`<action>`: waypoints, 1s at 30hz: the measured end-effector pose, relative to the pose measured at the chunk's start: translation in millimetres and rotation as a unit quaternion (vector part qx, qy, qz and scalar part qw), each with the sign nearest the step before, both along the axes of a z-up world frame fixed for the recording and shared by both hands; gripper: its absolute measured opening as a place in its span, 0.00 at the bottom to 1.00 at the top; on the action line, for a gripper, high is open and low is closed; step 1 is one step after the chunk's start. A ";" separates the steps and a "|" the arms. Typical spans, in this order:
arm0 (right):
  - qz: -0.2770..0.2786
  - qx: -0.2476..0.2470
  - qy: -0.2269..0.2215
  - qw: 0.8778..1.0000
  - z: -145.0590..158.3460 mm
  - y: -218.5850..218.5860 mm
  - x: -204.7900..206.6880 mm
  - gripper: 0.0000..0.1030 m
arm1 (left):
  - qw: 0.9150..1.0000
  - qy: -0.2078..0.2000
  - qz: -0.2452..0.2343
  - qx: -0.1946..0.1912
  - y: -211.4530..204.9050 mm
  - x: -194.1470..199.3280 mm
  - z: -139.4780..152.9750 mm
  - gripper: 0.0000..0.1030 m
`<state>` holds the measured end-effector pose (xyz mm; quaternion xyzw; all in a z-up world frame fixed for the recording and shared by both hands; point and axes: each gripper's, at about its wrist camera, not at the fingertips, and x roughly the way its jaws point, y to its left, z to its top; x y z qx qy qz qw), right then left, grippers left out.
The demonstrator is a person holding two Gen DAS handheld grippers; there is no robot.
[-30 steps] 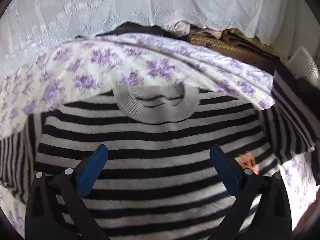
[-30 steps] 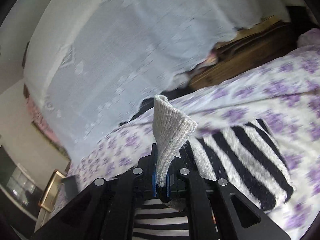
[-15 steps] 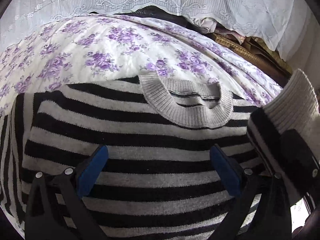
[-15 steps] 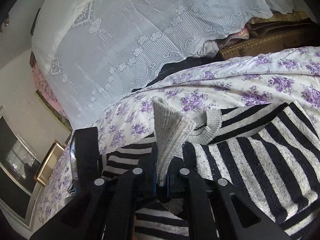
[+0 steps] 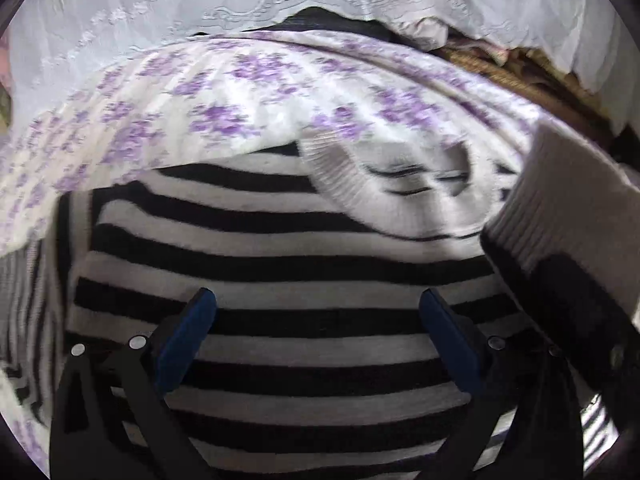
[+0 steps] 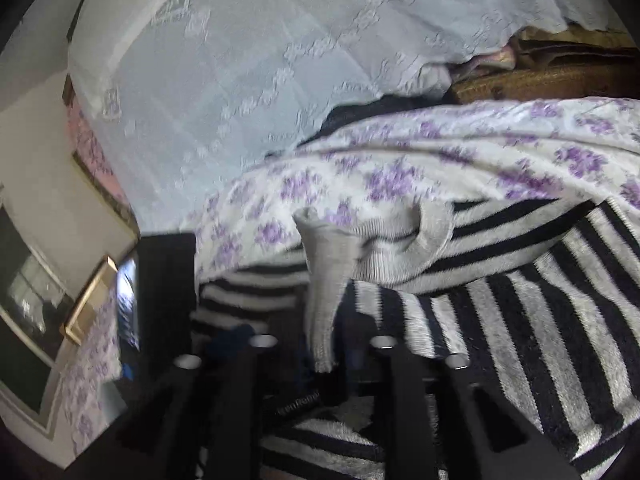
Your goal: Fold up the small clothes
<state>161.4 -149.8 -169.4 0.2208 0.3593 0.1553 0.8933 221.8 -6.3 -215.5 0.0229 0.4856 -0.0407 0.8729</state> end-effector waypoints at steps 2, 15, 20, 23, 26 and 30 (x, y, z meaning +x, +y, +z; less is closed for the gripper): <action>0.010 0.011 0.003 1.000 0.9 -1.5 -2.8 0.38 | 1.000 0.005 -0.004 -0.006 4.2 -3.1 0.4 0.96; -0.046 -0.062 -0.047 0.996 48.7 -62.6 -38.4 0.28 | 0.978 0.006 0.028 -0.205 79.9 -15.7 29.5 0.96; -0.098 -0.064 0.045 0.992 -0.2 -116.0 -22.1 0.16 | 0.989 0.040 -0.041 -0.140 34.0 -19.0 11.5 0.95; -0.110 -0.038 0.099 0.988 -31.4 -135.7 -11.5 0.12 | 0.991 0.039 -0.082 -0.102 9.9 -25.1 6.1 0.94; -0.121 0.007 0.118 0.986 -46.0 -152.3 -11.7 0.02 | 0.991 0.012 -0.107 -0.080 -4.2 -38.7 10.9 0.44; -0.128 0.045 0.082 0.987 -23.9 -161.0 -11.5 0.07 | 0.994 -0.028 -0.100 -0.021 -15.0 -46.8 14.1 0.18</action>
